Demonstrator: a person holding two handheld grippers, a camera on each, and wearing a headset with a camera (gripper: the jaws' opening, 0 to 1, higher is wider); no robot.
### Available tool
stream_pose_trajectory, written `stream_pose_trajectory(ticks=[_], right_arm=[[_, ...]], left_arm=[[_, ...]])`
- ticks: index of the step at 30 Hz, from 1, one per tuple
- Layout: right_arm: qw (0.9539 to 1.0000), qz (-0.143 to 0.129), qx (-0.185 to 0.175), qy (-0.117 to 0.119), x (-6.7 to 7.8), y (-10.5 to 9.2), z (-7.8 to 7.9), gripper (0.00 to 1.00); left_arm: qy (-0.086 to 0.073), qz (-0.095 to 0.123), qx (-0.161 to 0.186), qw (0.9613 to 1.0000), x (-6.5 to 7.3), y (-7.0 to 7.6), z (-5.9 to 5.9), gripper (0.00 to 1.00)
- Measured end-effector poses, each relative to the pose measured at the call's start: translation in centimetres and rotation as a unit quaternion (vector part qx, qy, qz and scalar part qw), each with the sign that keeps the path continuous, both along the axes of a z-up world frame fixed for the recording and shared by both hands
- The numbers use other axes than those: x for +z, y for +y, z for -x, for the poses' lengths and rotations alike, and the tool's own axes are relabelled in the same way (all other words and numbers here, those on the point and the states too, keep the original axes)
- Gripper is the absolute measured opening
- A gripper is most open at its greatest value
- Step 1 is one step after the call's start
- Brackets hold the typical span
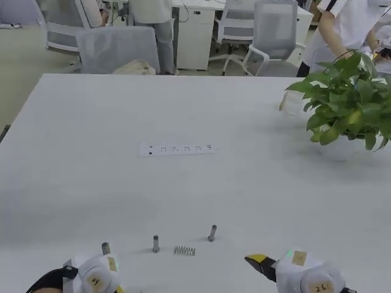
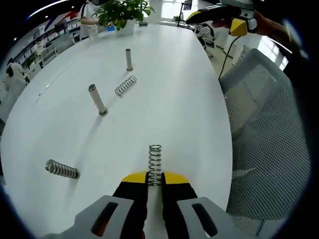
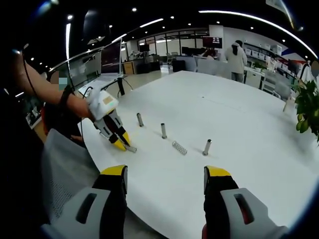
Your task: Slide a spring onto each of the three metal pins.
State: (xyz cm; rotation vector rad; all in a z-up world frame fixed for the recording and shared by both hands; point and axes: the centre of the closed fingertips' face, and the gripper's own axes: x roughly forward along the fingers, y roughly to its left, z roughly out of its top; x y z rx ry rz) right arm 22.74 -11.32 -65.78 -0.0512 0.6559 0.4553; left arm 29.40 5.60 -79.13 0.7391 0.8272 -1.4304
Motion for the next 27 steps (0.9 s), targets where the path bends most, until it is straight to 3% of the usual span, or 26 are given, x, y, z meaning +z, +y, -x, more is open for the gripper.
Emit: stream_pose_trajectory(ticks=[4,12,19,27], right_arm=[[1.0000,-0.007,0.005,-0.001,0.2,0.4,0.0,0.60],[0.9997,-0.008,0.020,0.005,-0.1,1.1,0.0,0.60],[0.9993,-0.011,0.036,0.004,-0.2,1.9,-0.1,0.60],[0.9980,-0.015,0.062,0.004,0.0,2.8,-0.4,0.58]], left_arm=[[0.011,0.023,0.036,0.9990,0.8,0.2,0.2,0.02],[0.000,0.037,0.055,0.9978,2.3,1.0,0.6,0.02],[-0.006,0.066,0.070,0.9954,4.1,0.7,1.0,0.02],[-0.025,0.086,0.067,0.9937,6.3,0.1,1.1,0.02]])
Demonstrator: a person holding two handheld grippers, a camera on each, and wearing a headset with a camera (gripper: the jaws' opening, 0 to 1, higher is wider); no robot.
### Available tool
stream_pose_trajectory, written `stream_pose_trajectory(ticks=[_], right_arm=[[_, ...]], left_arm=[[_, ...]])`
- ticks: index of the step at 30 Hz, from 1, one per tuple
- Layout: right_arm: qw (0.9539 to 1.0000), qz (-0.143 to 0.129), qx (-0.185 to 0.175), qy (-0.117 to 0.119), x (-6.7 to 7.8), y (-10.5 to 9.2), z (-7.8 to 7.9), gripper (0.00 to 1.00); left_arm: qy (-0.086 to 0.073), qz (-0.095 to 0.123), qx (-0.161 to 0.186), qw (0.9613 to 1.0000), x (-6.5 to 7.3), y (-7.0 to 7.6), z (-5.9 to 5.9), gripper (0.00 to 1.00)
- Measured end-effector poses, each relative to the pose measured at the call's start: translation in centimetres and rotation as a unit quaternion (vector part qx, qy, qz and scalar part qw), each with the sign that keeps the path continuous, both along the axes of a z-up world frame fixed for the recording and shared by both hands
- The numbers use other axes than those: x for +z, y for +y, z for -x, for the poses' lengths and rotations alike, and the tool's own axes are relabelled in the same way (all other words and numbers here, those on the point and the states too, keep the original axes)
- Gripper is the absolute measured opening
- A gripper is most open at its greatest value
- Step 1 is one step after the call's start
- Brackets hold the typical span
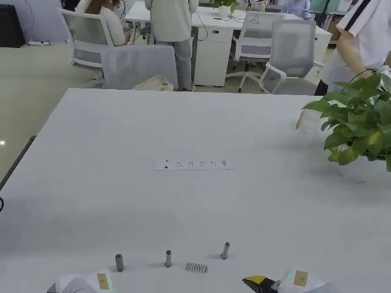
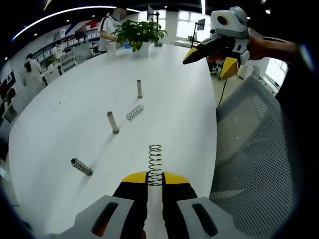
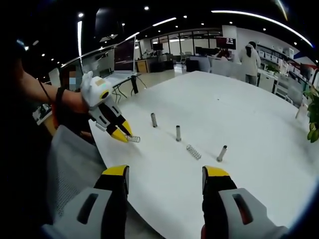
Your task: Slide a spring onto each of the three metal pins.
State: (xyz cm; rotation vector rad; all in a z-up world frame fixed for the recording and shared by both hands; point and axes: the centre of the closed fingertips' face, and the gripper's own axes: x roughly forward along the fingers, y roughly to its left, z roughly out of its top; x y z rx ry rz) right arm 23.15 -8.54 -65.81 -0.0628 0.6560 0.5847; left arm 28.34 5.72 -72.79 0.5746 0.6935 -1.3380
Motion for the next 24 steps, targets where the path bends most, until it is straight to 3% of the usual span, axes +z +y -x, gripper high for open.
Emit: stream_pose_trajectory(ticks=[9,24], right_arm=[[0.9998,-0.004,0.021,0.004,0.0,0.9,-0.2,0.57],[0.9978,-0.012,0.064,0.010,0.4,3.0,-0.1,0.55]], left_arm=[[-0.015,0.017,-0.001,0.9997,2.0,-0.5,0.2,0.02],[-0.064,0.030,-0.048,0.9964,5.3,-2.7,1.0,0.02]])
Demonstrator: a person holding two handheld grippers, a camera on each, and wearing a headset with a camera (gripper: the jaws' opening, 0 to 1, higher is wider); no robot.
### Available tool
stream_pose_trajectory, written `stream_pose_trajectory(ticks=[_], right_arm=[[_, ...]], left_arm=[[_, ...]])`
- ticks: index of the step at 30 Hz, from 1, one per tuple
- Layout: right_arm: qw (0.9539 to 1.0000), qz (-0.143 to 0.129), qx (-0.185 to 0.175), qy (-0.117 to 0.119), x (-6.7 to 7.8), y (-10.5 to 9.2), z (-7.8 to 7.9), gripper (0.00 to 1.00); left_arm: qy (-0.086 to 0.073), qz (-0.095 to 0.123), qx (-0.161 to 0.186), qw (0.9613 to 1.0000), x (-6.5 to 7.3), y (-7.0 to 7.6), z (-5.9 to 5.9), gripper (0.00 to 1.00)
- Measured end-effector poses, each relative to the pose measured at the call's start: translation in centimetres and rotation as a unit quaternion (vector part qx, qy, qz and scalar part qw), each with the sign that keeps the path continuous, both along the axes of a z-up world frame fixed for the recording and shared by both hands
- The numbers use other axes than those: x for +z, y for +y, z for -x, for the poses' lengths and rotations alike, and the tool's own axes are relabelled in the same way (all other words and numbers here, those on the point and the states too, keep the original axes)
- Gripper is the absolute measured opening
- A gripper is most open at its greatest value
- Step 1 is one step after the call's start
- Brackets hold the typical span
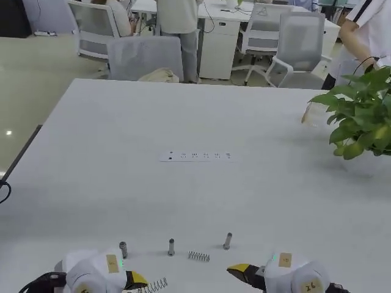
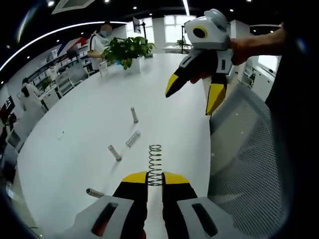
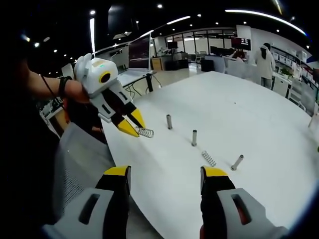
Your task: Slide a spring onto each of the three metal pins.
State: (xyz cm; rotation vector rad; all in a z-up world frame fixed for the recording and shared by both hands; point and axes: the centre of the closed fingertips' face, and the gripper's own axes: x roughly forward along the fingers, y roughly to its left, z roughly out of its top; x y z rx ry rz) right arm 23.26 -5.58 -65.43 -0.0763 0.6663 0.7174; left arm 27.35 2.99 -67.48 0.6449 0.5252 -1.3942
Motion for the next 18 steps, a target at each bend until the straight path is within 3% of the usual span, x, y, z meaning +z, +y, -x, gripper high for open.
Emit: stream_pose_trajectory(ticks=[18], right_arm=[[0.9991,-0.009,0.042,-0.007,1.1,1.8,-0.7,0.51]], left_arm=[[-0.032,0.010,-0.043,0.9985,2.9,-2.2,0.1,0.02]])
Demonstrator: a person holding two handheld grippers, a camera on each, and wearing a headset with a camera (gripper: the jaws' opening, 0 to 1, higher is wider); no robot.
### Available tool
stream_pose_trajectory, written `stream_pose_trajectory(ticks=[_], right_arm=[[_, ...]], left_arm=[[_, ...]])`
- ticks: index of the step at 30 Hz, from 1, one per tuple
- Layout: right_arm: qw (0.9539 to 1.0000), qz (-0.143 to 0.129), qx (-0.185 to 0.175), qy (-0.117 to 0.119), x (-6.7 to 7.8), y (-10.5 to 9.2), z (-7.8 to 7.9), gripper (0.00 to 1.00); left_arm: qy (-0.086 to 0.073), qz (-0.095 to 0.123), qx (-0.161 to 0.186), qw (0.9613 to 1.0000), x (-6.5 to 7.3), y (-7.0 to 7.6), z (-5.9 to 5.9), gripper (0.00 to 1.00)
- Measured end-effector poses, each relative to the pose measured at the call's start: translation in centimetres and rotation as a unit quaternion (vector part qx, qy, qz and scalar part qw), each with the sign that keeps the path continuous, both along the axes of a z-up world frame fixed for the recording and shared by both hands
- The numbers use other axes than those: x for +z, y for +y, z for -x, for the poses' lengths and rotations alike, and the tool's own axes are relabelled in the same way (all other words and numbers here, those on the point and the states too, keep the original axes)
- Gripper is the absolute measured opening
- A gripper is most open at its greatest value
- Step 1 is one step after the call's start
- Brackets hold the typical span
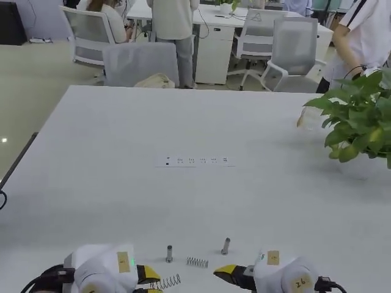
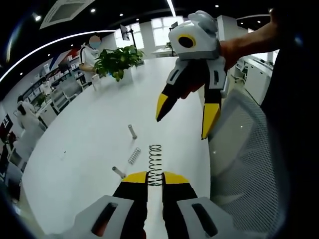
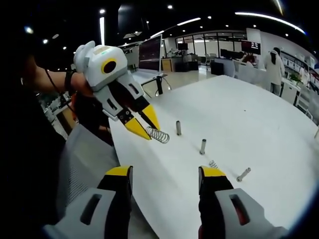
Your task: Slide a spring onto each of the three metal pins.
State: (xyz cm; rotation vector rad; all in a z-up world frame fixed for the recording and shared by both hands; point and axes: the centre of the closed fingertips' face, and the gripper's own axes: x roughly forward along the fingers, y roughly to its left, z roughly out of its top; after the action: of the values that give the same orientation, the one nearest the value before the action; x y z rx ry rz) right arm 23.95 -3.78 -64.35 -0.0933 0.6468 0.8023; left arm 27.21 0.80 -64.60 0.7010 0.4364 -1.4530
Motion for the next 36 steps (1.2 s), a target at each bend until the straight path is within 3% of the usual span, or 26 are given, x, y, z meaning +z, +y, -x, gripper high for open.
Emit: stream_pose_trajectory(ticks=[17,30,33,36], right_arm=[[0.9991,-0.007,0.041,-0.010,1.0,1.7,-1.0,0.43],[0.9970,-0.029,0.070,-0.013,1.4,2.9,-0.7,0.22],[0.9959,-0.041,0.080,-0.014,1.7,3.3,-0.5,0.12],[0.9953,-0.046,0.084,-0.012,1.7,3.3,-0.4,0.11]], left_arm=[[-0.019,0.006,-0.038,0.9991,1.8,-1.5,1.1,0.02],[-0.032,-0.009,-0.076,0.9965,1.5,-1.8,2.7,0.02],[-0.033,-0.007,-0.079,0.9963,1.7,-1.9,2.8,0.02],[-0.037,-0.013,-0.087,0.9954,1.5,-1.9,2.9,0.02]])
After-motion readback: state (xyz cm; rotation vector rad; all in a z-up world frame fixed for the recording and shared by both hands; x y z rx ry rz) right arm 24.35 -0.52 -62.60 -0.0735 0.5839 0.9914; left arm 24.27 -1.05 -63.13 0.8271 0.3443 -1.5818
